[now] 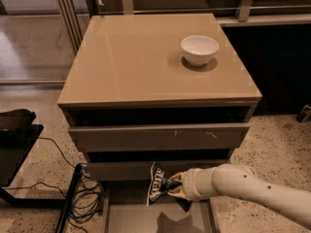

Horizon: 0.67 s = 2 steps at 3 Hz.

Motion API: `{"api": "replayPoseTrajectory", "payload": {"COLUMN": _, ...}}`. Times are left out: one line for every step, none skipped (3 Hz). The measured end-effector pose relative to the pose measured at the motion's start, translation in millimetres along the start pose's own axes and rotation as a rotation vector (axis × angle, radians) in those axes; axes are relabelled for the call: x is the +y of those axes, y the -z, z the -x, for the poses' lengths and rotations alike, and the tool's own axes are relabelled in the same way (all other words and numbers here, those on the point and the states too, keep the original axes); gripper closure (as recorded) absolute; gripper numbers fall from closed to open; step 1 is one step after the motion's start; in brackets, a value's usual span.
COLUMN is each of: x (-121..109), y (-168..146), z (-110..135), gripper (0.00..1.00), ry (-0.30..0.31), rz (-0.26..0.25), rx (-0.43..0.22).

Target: Pick blue chip bag from bottom drawer and place on counter

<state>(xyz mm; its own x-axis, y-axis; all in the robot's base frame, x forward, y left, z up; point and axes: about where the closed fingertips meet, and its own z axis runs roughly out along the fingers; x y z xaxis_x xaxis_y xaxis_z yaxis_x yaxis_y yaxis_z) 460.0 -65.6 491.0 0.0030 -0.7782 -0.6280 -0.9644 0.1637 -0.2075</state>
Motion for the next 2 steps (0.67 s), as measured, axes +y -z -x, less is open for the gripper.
{"api": "replayPoseTrajectory", "payload": {"x": -13.3, "y": 16.7, "z": 12.4, "gripper": 1.00, "ry": 0.039, "rz": -0.031, "rx": 0.019}}
{"api": "replayPoseTrajectory", "payload": {"x": -13.3, "y": 16.7, "z": 12.5, "gripper": 1.00, "ry": 0.039, "rz": -0.031, "rx": 0.019}}
